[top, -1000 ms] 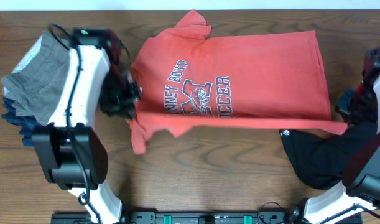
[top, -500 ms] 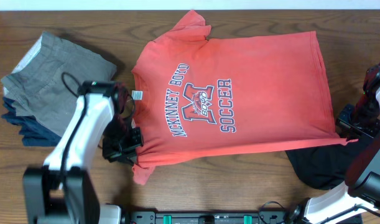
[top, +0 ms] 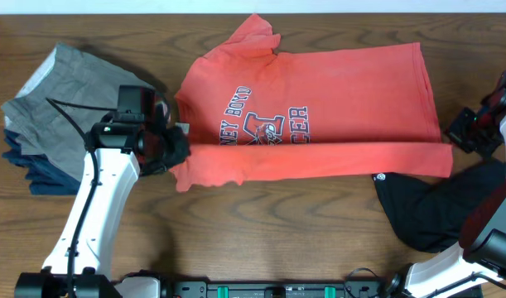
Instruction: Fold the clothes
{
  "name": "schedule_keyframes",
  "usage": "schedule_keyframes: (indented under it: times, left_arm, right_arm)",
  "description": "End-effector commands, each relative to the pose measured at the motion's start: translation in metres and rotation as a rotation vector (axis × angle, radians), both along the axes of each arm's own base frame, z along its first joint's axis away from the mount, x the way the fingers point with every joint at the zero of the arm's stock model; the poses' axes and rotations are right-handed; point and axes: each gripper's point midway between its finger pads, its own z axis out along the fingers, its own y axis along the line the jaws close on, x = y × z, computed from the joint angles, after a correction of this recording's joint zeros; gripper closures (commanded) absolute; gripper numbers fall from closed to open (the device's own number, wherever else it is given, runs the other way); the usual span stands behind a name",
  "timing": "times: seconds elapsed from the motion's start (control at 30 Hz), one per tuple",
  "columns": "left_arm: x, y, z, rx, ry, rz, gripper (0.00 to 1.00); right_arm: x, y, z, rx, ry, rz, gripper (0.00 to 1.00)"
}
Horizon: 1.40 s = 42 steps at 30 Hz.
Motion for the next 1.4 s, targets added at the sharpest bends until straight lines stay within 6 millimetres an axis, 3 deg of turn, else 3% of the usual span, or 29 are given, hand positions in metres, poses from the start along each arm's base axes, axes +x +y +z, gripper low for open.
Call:
schedule_keyframes:
  times: [0.0,0.17,0.37,0.77,0.83,0.97,1.0,1.13,1.23,1.37]
  left_arm:
    - [0.014,0.004,-0.008,-0.017,0.006,0.084,0.94]
    - [0.037,-0.001,-0.021,-0.047,-0.019,0.086,0.94]
    - [0.058,-0.001,-0.034,-0.046,-0.054,0.087,0.94]
    - [0.101,-0.002,-0.024,-0.058,-0.228,0.083,0.94]
    - [0.103,-0.002,-0.024,-0.058,-0.232,0.083,0.79]
    - [0.101,-0.002,-0.026,-0.057,-0.224,0.083,0.33]
    - [0.101,-0.002,-0.026,-0.057,-0.221,0.082,0.30]
    - [0.090,-0.001,-0.033,-0.045,-0.170,0.083,0.28]
    - [0.070,0.006,-0.046,0.001,-0.077,0.094,0.28]
    - [0.041,0.022,-0.061,0.091,0.049,0.120,0.28]
  right_arm:
    - [0.015,0.008,0.011,-0.005,-0.066,0.053,0.97]
    - [0.031,0.009,0.015,-0.033,-0.125,0.073,0.96]
    - [0.035,0.008,0.016,-0.041,-0.140,0.076,0.95]
    - [0.044,0.005,0.011,-0.048,-0.157,0.077,0.95]
    - [0.044,0.007,0.004,-0.040,-0.141,0.082,0.95]
    - [0.045,0.013,-0.012,-0.022,-0.105,0.096,0.95]
    - [0.045,0.015,-0.017,-0.017,-0.096,0.099,0.94]
    - [0.044,0.019,-0.034,0.000,-0.059,0.107,0.94]
    - [0.045,0.019,-0.043,0.005,-0.046,0.108,0.89]
    - [0.057,0.014,-0.039,-0.015,-0.096,0.108,0.89]
